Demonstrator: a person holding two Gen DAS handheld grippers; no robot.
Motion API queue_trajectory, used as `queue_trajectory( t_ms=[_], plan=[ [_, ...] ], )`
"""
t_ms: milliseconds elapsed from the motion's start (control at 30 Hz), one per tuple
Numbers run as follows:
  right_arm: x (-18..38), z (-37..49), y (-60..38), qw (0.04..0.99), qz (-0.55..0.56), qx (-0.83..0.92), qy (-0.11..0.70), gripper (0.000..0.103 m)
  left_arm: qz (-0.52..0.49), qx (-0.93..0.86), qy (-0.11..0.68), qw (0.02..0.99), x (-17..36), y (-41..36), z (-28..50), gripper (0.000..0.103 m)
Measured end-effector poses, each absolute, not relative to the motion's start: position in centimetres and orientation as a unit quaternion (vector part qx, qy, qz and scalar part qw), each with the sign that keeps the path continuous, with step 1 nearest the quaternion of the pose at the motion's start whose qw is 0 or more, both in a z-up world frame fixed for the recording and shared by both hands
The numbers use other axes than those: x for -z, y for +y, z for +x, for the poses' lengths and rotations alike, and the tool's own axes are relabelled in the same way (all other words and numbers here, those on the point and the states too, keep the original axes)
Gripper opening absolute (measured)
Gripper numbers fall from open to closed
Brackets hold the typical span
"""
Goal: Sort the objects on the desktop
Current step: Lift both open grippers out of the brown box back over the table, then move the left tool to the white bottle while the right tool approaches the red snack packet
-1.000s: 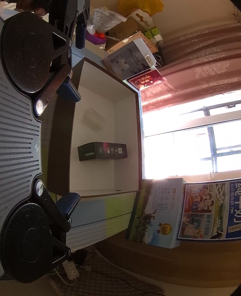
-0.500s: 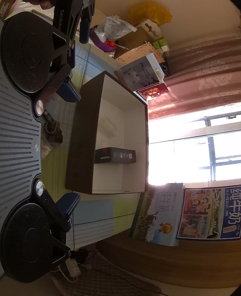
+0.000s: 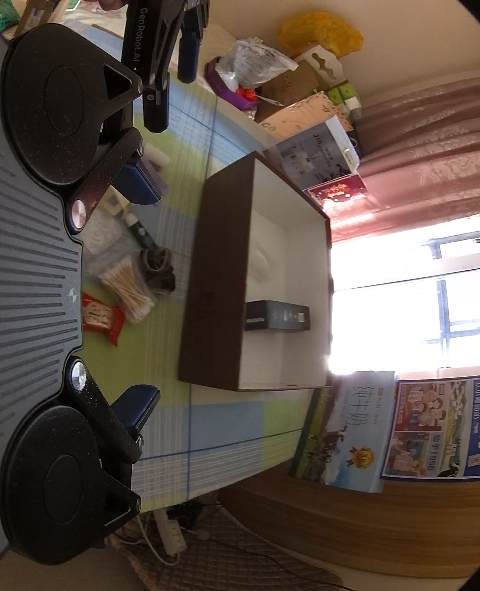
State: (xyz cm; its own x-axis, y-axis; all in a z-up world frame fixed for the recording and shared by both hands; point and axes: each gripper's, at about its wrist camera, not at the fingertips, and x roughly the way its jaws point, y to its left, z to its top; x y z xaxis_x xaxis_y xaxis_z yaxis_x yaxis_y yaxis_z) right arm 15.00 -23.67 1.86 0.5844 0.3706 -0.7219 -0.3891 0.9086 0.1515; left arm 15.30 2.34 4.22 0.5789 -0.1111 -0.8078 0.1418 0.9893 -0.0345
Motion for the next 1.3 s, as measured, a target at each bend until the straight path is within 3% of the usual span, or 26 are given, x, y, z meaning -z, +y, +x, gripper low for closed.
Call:
queue_trajectory(
  t_ms=[1300],
  plan=[
    [7.0,14.9,-24.5,0.848,-0.008,-0.158,0.506,0.101,0.014,0.026,0.549,0.835,3.8,5.6,13.0,0.086]
  ],
)
